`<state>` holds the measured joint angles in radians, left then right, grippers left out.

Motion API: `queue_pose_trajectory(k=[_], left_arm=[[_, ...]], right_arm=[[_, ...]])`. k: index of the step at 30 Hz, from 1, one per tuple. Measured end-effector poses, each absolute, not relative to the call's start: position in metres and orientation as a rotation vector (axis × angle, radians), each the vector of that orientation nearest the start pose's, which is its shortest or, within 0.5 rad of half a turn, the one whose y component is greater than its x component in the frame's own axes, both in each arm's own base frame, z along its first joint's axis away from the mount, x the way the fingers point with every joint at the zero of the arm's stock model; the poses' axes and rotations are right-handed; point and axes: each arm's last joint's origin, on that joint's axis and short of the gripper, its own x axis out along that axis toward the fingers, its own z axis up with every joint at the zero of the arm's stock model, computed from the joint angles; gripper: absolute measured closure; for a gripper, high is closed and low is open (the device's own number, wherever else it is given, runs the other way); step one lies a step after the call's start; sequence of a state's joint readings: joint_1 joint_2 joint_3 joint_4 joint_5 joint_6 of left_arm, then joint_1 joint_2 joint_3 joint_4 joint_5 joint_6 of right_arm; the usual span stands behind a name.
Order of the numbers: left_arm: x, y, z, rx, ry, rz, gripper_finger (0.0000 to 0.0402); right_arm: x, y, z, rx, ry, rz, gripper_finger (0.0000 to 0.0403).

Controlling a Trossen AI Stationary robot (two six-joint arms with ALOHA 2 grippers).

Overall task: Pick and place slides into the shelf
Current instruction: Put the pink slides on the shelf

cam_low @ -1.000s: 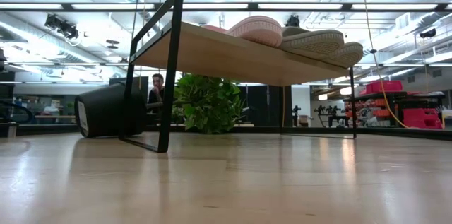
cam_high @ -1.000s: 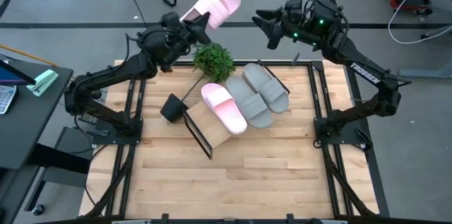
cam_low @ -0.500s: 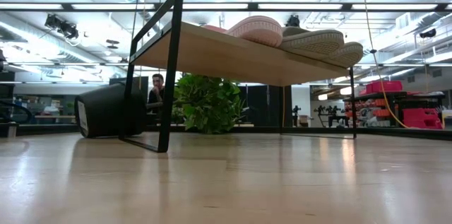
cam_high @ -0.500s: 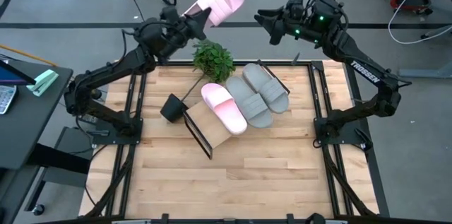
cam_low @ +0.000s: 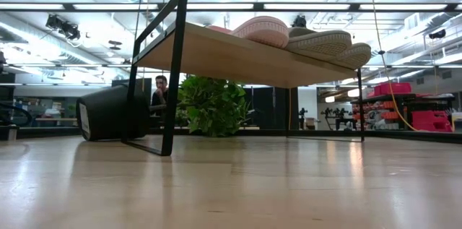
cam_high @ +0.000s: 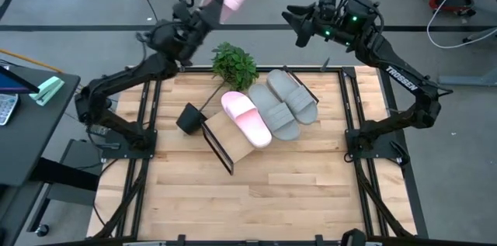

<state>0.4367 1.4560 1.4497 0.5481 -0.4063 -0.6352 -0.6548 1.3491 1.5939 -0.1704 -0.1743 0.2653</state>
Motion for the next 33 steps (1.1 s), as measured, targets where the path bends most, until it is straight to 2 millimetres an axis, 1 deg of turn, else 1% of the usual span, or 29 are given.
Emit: queue_pose_trajectory(k=[3, 7, 10, 13, 16, 19, 23, 27, 30, 33], left_arm=[[0.305, 0.138, 0.457, -0.617, -0.82, 0.679, 0.0391], [0.339, 0.122, 0.434, -0.657, -0.899, 0.783, 0.0391], [0.351, 0.108, 0.424, -0.67, -0.945, 0.836, 0.0391], [0.357, 0.1, 0.42, -0.68, -0.928, 0.863, 0.0391], [0.36, 0.094, 0.418, -0.637, -0.877, 0.889, 0.0391], [0.359, 0.09, 0.42, -0.599, -0.855, 0.898, 0.0391], [0.358, 0.09, 0.422, -0.563, -0.841, 0.868, 0.0391], [0.358, 0.093, 0.422, -0.551, -0.836, 0.851, 0.0391], [0.358, 0.098, 0.423, -0.539, -0.836, 0.801, 0.0391], [0.356, 0.104, 0.424, -0.564, -0.856, 0.767, 0.0391]], right_arm=[[0.222, -0.171, 0.491, 0.13, -0.16, -0.456, 0.0215], [0.213, -0.181, 0.493, 0.026, -0.157, -0.429, 0.0215], [0.202, -0.192, 0.491, -0.025, -0.122, -0.383, 0.0215], [0.189, -0.204, 0.491, -0.066, -0.109, -0.335, 0.0215], [0.186, -0.215, 0.499, -0.046, -0.103, -0.266, 0.0215], [0.195, -0.224, 0.506, 0.001, -0.052, -0.221, 0.0215], [0.214, -0.238, 0.507, 0.067, 0.045, -0.163, 0.0215], [0.231, -0.248, 0.509, 0.121, 0.065, -0.123, 0.0215], [0.235, -0.25, 0.51, 0.184, 0.071, -0.082, 0.0215], [0.238, -0.25, 0.503, 0.254, 0.095, -0.058, 0.0215]])
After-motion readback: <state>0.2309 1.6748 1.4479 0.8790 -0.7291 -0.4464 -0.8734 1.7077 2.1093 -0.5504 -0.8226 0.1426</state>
